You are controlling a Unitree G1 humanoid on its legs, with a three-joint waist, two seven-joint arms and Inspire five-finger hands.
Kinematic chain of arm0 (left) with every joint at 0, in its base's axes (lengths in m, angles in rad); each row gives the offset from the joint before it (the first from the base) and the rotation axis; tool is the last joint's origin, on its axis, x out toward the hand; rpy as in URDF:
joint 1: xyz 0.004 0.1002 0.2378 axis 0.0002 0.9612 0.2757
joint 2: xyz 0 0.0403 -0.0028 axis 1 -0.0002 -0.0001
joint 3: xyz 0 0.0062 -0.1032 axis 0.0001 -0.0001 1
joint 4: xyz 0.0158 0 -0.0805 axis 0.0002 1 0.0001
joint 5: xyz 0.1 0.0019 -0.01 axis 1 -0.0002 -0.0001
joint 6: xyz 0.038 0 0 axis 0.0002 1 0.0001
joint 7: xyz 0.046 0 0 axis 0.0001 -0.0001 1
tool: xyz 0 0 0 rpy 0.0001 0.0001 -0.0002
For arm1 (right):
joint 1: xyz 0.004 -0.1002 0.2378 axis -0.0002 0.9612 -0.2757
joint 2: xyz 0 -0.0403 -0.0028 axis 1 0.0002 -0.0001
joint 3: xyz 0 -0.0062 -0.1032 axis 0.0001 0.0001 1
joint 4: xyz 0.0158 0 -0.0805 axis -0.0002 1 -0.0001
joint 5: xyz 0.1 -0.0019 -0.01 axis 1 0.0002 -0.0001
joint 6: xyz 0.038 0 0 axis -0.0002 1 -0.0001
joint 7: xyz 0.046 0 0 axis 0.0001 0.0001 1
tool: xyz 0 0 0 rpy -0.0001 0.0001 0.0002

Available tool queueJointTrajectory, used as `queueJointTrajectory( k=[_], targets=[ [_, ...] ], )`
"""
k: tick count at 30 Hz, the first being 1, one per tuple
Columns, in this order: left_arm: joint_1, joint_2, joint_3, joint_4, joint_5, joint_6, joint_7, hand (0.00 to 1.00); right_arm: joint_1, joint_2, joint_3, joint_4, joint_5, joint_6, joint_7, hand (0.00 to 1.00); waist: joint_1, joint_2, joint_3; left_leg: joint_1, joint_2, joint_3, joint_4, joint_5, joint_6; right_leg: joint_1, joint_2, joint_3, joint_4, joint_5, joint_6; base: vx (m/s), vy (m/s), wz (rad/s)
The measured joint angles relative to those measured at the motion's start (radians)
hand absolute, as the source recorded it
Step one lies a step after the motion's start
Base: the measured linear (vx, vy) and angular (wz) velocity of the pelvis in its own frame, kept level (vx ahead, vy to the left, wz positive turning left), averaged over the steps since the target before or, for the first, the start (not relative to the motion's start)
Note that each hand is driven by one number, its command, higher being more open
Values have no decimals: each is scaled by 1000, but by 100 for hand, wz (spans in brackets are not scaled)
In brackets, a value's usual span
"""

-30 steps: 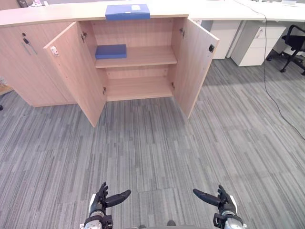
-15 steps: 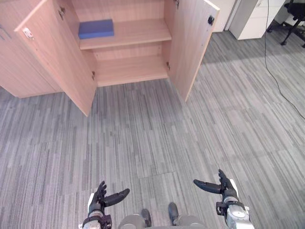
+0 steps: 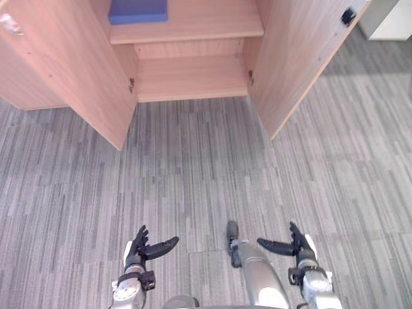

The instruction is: Walk over to the cabinet, pick up the folder, carry it to the office cabinet, place the folder inside the office cabinet, then close the office cabinet door

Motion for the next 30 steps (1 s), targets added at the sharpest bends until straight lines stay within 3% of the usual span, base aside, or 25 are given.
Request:
queueJointTrajectory(
  k=[1, 2, 3, 5, 7, 8, 9, 10, 11, 12, 13, 14, 16, 17, 18, 19, 20, 21, 23, 24, 26, 27, 28, 30],
  targets=[
    [9, -10, 4, 2, 0, -3, -1, 100, 4, 3, 10, 1, 1, 0, -4, 100, 5, -10, 11, -90, 33, 25, 266, 124, -10, 107, 11, 1, -55, -34, -7, 637, -230, 19],
    [15, -13, 8, 0, -1, -7, -2, 100, 3, 6, 15, 0, 3, 0, -7, 100, 13, -7, 14, -141, 62, 53, 399, 113, 0, 157, 26, 6, -84, -40, -13, 572, -182, -25],
    [18, -13, 20, -6, -1, -10, -4, 100, -8, 22, 20, -2, 16, -3, -10, 100, 42, -11, 23, -240, 108, 112, 594, 61, 36, 244, 48, 32, -140, -50, -27, 499, -119, -57],
    [17, -13, 28, -11, -1, -10, -3, 100, -23, 39, 29, -11, 31, -9, -12, 100, 71, -29, 33, -375, 137, 188, 646, 23, 78, 352, 55, 67, -229, -54, -29, 504, -73, -54],
    [21, -16, 27, -18, -1, -10, -7, 100, -25, 44, 32, -24, 38, -11, -12, 100, 96, -40, 39, -481, 132, 246, 463, -12, 92, 456, 46, 106, -316, -60, -20, 583, 12, -44],
    [22, -16, 27, -17, -1, -9, -8, 100, -26, 43, 32, -21, 39, -10, -12, 100, 103, -47, 43, -509, 111, 245, 341, -13, 91, 493, 33, 118, -339, -70, -8, 662, 84, -39],
    [17, -18, 27, -17, -1, -7, -9, 100, -30, 44, 23, -18, 39, -10, -13, 100, 105, -57, 49, -522, 66, 226, 122, 16, 75, 545, 12, 126, -366, -83, 9, 693, 138, -33],
    [18, -23, 27, -16, -1, -6, -13, 100, -24, 45, 3, -10, 38, -10, -17, 100, 105, -57, 49, -519, 15, 180, -128, 96, 68, 596, -5, 131, -395, -96, 31, 593, 152, -27],
    [20, -24, 27, -16, -1, -6, -15, 100, -25, 43, -5, 2, 38, -10, -20, 100, 107, -50, 44, -518, 5, 155, -229, 152, 69, 616, -6, 134, -406, -103, 42, 612, 221, -43],
    [20, -20, 28, -9, -1, -5, -15, 100, -25, 42, -9, 29, 38, -7, -29, 100, 112, -57, 39, -504, -14, 132, -258, 308, 91, 648, -15, 156, -414, -121, 70, 495, 204, -40],
    [21, -16, 29, -4, -1, -3, -13, 100, -25, 44, -8, 38, 38, -6, -31, 100, 113, -65, 29, -505, -29, 126, -258, 352, 137, 651, -28, 161, -410, -126, 77, 610, 263, -11],
    [-9, -10, 31, 9, -1, -1, -11, 100, -19, 50, -11, 43, 38, -5, -31, 100, 99, -91, 12, -520, -67, 123, -226, 320, 164, 625, -74, 161, -362, -129, 79, 613, 276, 26],
    [-22, -18, 31, 11, 0, -1, -10, 100, -11, 59, -41, 61, 38, 0, -29, 100, 98, -104, 5, -516, -88, 138, -109, 215, 191, 597, -104, 192, -194, -128, 86, 621, 271, 15],
    [-7, -14, 31, 14, 0, 0, -9, 100, -6, 72, -42, 76, 37, 2, -29, 100, 96, -119, -3, -443, -108, 152, -81, 134, 201, 531, -124, 208, 62, -81, 163, 602, 230, -13],
    [-2, -10, 31, 15, 1, 0, -8, 100, -6, 77, -41, 78, 37, 2, -27, 100, 90, -121, -4, -404, -113, 151, -86, 105, 204, 490, -133, 213, 180, -35, 211, 581, 211, -17],
    [-1, -2, 31, 19, 1, 2, -3, 100, -10, 86, -38, 81, 37, 2, -25, 100, 86, -122, -4, -353, -120, 150, -98, 73, 207, 417, -144, 212, 363, -23, 221, 624, 181, -5],
    [2, 5, 31, 20, 1, 3, 6, 100, -14, 93, -24, 85, 37, 2, -24, 100, 76, -121, -4, -283, -123, 151, -118, 53, 210, 332, -150, 199, 524, -72, 171, 564, 114, -7],
    [5, 11, 30, 20, 1, 2, 8, 100, -14, 93, 4, 86, 36, 2, -22, 100, 74, -120, -5, -208, -122, 151, -168, 45, 209, 261, -149, 164, 569, -116, 140, 562, 84, -4],
    [1, 19, 28, 23, 0, 2, 7, 100, -17, 93, 30, 91, 35, 1, -17, 100, 71, -118, -4, -120, -115, 147, -233, 44, 208, 192, -132, 113, 501, -164, 102, 378, -13, 6],
    [0, 19, 30, 24, -1, 1, 7, 100, -20, 94, 38, 92, 34, 1, -13, 100, 62, -109, -1, -72, -94, 146, -260, 45, 207, 157, -103, 78, 356, -186, 89, 453, -84, 22],
    [3, 23, 31, 25, -1, -1, 5, 100, -20, 94, 39, 91, 30, 0, -10, 100, 53, -109, -8, -34, -75, 143, -272, 35, 179, 126, -59, 52, 51, -147, 92, 444, -98, 28],
    [10, 33, 30, 24, -1, -2, 3, 100, -1, 94, 39, 90, 29, 0, -10, 100, 53, -132, -24, -13, -91, 136, -268, 4, 126, 124, -45, 78, -160, 27, 60, 587, -145, 38],
    [-1, 2, 33, 56, -1, 3, 6, 100, 11, 72, 36, 110, 27, 4, -11, 100, 57, -106, -37, 3, -62, 112, -233, -29, 87, 118, -31, 72, -113, 98, 24, 589, -145, 39],
    [5, -13, 32, 57, -1, 3, 2, 100, 20, 71, 35, 107, 27, 8, -12, 100, 56, -106, -48, -34, -49, 103, -132, -26, 76, 133, -32, 66, -108, 42, 19, 425, -141, 26]
  ],
)
